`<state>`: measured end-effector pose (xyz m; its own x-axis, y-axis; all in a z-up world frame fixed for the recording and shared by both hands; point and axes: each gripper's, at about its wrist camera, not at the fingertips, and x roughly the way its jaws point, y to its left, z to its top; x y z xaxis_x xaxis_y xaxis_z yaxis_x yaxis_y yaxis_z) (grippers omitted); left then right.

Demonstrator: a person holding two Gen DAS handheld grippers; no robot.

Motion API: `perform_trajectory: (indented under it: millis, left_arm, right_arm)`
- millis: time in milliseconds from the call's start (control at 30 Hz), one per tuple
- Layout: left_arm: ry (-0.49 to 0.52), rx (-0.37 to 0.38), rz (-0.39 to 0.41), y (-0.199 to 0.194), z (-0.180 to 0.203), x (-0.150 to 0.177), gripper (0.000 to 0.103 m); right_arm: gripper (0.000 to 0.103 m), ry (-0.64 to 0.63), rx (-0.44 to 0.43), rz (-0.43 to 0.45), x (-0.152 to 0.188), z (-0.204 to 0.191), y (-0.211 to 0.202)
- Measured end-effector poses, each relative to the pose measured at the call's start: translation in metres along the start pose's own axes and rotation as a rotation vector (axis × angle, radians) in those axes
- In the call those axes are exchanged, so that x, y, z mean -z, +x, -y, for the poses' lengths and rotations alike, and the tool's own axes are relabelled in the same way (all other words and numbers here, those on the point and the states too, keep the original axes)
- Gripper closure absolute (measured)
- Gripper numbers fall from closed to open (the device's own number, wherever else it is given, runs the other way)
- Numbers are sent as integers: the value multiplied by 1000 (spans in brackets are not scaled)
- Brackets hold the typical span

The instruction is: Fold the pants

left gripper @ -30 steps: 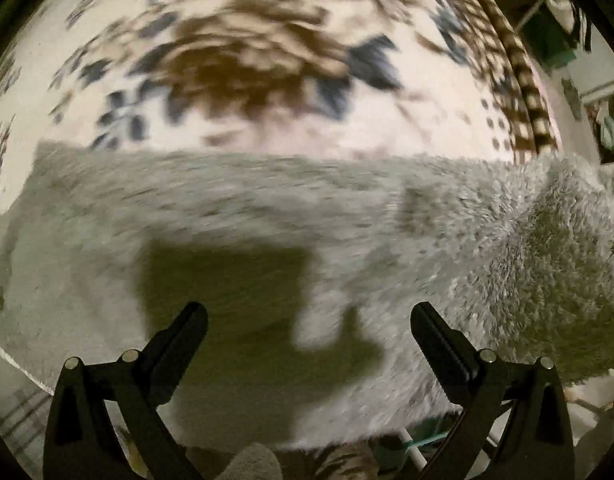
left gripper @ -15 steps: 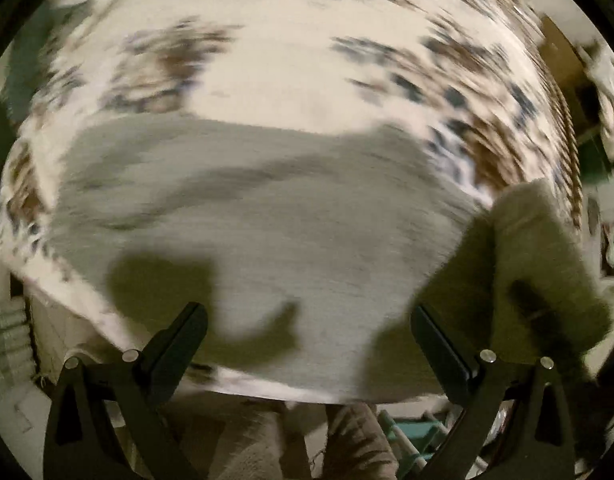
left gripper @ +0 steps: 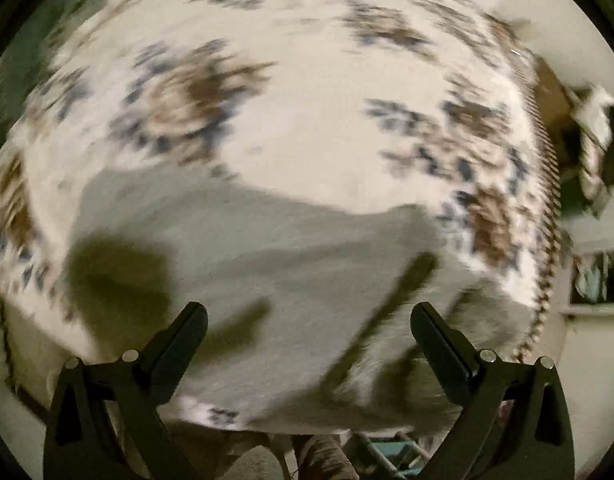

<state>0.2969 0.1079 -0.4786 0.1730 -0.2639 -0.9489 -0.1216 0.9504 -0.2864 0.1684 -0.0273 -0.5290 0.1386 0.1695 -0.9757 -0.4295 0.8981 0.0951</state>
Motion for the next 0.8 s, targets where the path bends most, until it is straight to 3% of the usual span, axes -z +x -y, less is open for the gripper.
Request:
perform_trajectory:
  millis: [167, 267, 333, 400, 533, 633, 667, 700, 733, 767, 800]
  left_arm:
    - [208, 87, -57, 16, 84, 3, 0]
    - [316, 99, -103, 33, 130, 15, 0]
    - [379, 90, -121, 43, 158, 29, 0]
    - [435, 77, -131, 54, 182, 44, 0]
    - [504, 22, -141, 82, 220, 64, 0]
    - [533, -98, -117, 110, 234, 72, 2]
    - [530, -130, -107, 117, 233, 71, 13]
    - [517, -171, -103, 124, 228, 67, 33]
    - [492, -161, -123, 128, 220, 63, 45]
    - [465, -154, -132, 128, 213, 58, 63]
    - [419, -158, -129, 123, 197, 49, 67]
  right_arm:
    - [20, 157, -145, 26, 25, 40, -33]
    - [20, 312, -259, 49, 44, 73, -56]
    - [20, 429, -282, 81, 61, 100, -70]
    - [20, 541, -251, 83, 77, 129, -74]
    - [20, 706, -59, 22, 113, 182, -65]
    - [20, 808, -8, -21, 130, 210, -48]
    - [20, 825, -5, -29, 133, 216, -42]
    - [20, 838, -3, -33, 136, 220, -38]
    - [20, 846, 7, -40, 138, 225, -34]
    - [20, 851, 16, -49, 139, 228, -30]
    - [20, 856, 20, -56, 140, 230, -27]
